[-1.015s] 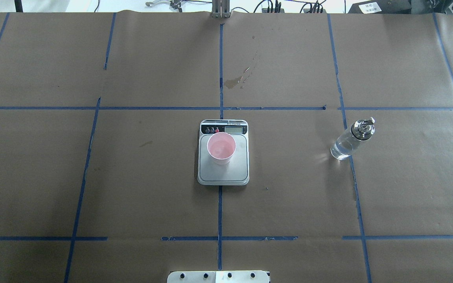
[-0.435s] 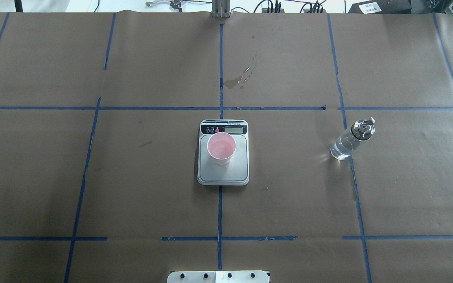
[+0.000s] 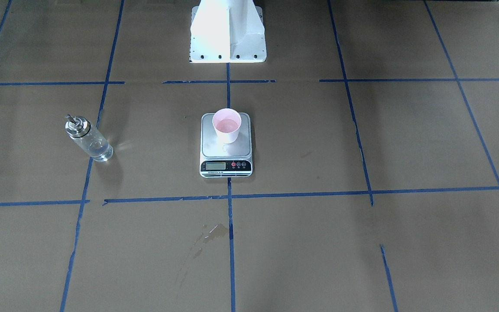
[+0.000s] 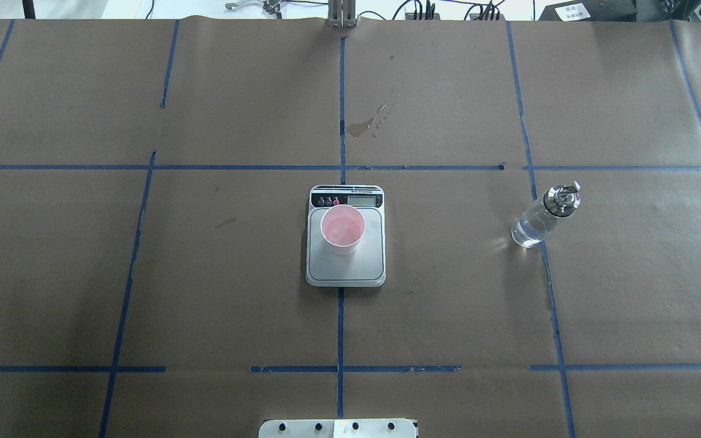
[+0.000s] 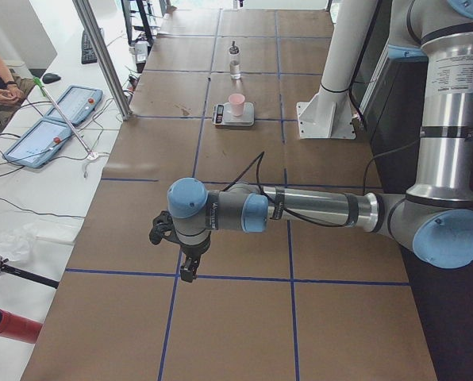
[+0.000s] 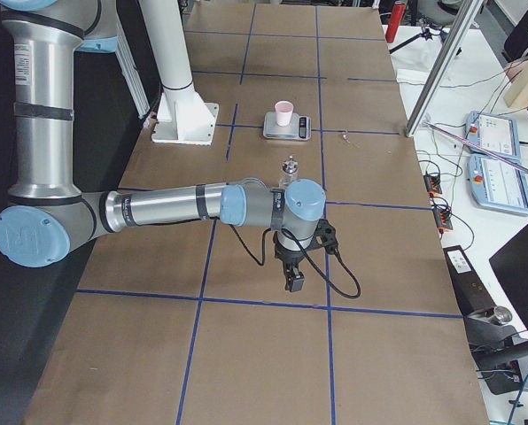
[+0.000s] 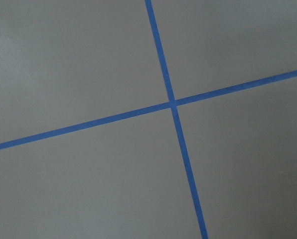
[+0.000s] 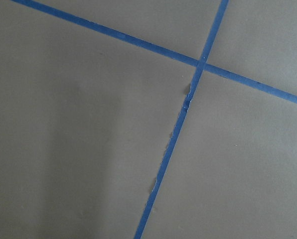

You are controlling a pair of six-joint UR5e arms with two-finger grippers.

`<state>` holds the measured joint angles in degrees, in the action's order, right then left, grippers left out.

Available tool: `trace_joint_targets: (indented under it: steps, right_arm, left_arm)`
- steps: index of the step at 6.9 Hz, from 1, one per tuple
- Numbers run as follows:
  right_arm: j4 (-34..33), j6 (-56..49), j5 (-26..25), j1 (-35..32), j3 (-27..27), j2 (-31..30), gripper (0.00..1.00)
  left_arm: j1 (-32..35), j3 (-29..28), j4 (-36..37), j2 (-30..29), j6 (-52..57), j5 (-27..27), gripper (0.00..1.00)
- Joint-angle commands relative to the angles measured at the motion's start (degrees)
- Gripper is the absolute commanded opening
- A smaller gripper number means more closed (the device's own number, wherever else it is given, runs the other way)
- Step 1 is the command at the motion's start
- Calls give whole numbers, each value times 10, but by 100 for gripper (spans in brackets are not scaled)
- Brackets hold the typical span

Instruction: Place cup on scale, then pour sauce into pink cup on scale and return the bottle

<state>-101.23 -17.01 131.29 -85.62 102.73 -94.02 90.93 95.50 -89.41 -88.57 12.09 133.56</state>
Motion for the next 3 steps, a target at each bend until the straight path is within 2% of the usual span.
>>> trace_joint_targets:
  steps: [1,2,3]
  right_arm:
    - [1,31,2,13,1,-7,100]
    - [2,27,3,13,2,-10,100]
    - [35,15,2,13,1,-22,100]
  left_arm:
    - [-1,27,-3,23,-8,20,100]
    - [-1,29,-2,23,-9,21,100]
    - [-1,39,7,22,-9,20,100]
